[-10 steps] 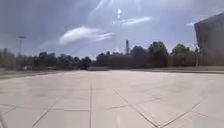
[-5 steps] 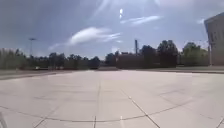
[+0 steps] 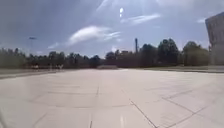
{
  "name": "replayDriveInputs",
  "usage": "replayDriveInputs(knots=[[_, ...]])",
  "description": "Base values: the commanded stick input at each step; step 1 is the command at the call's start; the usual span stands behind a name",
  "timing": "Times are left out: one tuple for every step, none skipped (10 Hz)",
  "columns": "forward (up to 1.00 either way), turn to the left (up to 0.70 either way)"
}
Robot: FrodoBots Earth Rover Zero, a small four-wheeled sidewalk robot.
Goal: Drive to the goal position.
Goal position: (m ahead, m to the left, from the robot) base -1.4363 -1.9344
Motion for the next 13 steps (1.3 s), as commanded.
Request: replayDriveInputs(knots=[[0.70, -0.04], [0.70, -0.04], [0.70, -0.04], [0.70, -0.04], [0.70, -0.04], [0.70, -0.04], [0.70, -0.04], [0.70, -0.04], [0.70, -0.04], [0.70, -0.04], [0.70, -0.04], [0.70, -0.04], [0.70, -0.04]])
